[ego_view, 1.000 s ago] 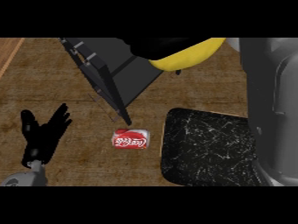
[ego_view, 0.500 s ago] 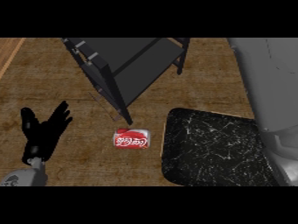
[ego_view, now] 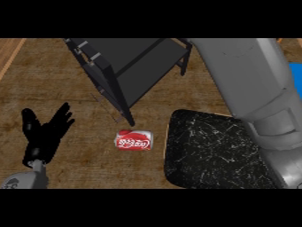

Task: Pick the lemon from the tray and place it in the tiered shelf

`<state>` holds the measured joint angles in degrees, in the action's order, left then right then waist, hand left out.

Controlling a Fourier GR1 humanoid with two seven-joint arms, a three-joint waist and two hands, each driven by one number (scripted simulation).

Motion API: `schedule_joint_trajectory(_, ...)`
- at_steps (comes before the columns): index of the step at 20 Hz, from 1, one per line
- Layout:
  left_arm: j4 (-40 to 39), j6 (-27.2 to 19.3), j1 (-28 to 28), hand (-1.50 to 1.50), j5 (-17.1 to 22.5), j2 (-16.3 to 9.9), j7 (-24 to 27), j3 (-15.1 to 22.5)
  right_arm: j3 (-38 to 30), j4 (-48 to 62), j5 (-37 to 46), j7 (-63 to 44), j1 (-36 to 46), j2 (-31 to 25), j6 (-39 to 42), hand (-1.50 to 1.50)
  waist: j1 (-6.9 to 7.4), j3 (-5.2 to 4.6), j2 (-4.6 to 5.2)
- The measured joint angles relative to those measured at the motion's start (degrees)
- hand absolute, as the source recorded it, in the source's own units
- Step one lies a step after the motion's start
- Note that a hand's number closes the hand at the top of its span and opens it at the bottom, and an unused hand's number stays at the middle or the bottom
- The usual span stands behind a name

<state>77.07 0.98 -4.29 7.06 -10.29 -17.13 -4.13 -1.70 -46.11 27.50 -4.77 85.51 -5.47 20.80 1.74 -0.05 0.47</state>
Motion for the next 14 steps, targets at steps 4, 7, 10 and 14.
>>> schedule_joint_trajectory(4,1.2,-0.4,0.6,0.00,-0.5,0.5,-0.3,0.6,0.1,6.6,2.2,4.5,1.7,0.5,-3.5,1.50,0.15,0.00,0.02)
schedule_joint_trajectory(7,0.7,-0.1,0.6,0.00,-0.6,0.4,0.1,0.4,-0.5,10.7,3.0,7.6,3.2,0.7,-5.7,1.50,0.24,0.00,0.09)
schedule_joint_trajectory(10,1.0,0.2,0.7,0.00,-0.2,0.2,-0.2,0.0,-1.1,14.0,3.3,10.4,4.2,1.2,-7.2,1.50,0.28,-0.02,0.11)
schedule_joint_trajectory(14,0.7,-0.1,0.5,0.00,-0.8,0.6,0.2,0.2,-2.1,18.0,3.4,13.4,6.4,0.9,-7.8,1.50,0.36,0.02,0.15)
